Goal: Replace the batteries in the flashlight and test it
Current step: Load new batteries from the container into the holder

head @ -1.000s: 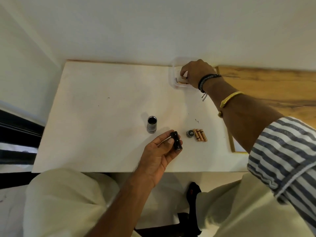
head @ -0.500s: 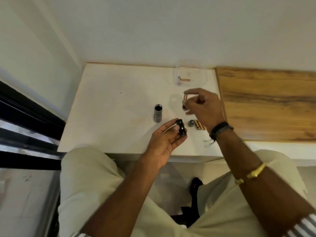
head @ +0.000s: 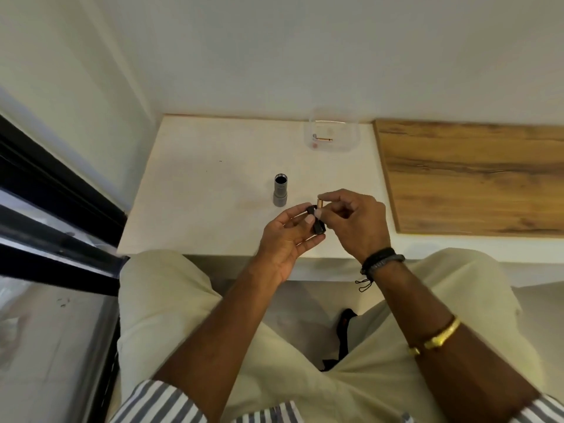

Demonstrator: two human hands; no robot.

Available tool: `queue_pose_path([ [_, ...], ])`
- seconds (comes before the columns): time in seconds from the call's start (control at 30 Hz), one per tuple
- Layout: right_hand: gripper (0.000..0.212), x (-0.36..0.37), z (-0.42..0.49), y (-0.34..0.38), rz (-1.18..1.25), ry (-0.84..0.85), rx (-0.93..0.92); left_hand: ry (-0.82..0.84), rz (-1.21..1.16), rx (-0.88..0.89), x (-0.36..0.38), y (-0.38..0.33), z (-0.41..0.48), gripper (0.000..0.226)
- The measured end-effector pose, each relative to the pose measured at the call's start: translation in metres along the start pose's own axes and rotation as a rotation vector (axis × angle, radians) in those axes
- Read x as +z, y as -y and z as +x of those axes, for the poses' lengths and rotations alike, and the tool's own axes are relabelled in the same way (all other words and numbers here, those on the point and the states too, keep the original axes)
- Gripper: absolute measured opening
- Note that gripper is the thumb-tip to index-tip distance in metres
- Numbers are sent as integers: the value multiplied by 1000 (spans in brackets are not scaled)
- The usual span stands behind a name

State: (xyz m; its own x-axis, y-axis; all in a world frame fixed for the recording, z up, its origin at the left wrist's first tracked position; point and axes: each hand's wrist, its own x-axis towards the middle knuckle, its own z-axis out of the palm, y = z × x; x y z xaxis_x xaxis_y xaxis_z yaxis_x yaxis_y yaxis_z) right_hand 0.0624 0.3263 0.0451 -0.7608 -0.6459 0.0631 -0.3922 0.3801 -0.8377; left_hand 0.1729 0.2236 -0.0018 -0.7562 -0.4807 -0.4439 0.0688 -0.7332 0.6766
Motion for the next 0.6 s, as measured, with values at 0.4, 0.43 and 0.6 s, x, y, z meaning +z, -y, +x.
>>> queue_pose_path([
  [0.4, 16, 17, -25, 5, -260, 75, -282, -65, -22, 72, -10, -12, -4, 29],
  [0.43, 17, 17, -25, 4, -256, 75, -274, -54, -19, 69, -10, -13, -3, 31],
  [0.6, 17, 13, -11, -2, -153, 24, -192, 8, -69, 0, -6, -15, 3, 32],
])
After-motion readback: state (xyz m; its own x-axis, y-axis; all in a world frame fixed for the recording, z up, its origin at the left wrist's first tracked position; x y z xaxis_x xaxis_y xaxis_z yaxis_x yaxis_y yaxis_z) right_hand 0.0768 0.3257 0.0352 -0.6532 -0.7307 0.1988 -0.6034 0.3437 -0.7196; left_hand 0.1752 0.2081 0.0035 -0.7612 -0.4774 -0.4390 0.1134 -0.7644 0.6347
